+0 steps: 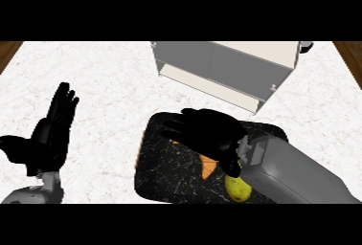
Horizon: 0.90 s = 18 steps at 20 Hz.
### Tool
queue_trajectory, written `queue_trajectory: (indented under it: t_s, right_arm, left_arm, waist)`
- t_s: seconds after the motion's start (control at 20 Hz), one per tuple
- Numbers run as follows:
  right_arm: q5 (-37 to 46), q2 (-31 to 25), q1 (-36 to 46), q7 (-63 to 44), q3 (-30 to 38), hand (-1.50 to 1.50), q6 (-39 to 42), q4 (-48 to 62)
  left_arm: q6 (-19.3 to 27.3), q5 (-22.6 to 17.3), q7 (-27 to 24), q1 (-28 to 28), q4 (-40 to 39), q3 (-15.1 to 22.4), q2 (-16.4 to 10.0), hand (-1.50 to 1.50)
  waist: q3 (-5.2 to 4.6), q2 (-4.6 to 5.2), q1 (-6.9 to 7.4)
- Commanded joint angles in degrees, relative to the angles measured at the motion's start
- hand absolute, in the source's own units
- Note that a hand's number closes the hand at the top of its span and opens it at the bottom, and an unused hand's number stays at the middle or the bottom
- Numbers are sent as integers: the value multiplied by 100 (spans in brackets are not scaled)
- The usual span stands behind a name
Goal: Pick the croissant from the tray and place it in the tiered shelf
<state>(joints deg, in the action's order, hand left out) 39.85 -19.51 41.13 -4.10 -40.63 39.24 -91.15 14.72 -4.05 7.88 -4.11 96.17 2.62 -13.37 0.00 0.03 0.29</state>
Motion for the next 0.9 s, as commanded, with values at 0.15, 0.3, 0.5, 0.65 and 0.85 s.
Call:
queue_trajectory:
  t_s: [0.15, 0.3, 0.5, 0.65, 0.85]
  right_arm:
    - [871, 363, -167, 761, 77, -150, -440, 1021]
    - [1112, 550, -342, 912, 169, -150, -478, 895]
    - [1369, 699, -426, 1184, 379, -150, -387, 985]
    - [1716, 704, -904, 1457, 209, -150, -992, 1112]
    - [1974, 1022, -715, 1540, 387, -150, -668, 1430]
  left_arm:
    - [20, 238, 36, 197, 229, 40, 170, 0]
    - [-280, 55, -50, -103, -277, -249, 74, 0]
    - [-264, 139, 233, -26, 205, -291, 76, 0]
    - [-344, 122, -62, 80, -26, -275, 232, 0]
    - [-611, 0, -209, 105, -166, -577, 89, 0]
  waist:
    - [0, 2, 22]
    - [-1, 0, -7]
    - [0, -6, -1]
    - [0, -4, -7]
    - [-1, -2, 4]
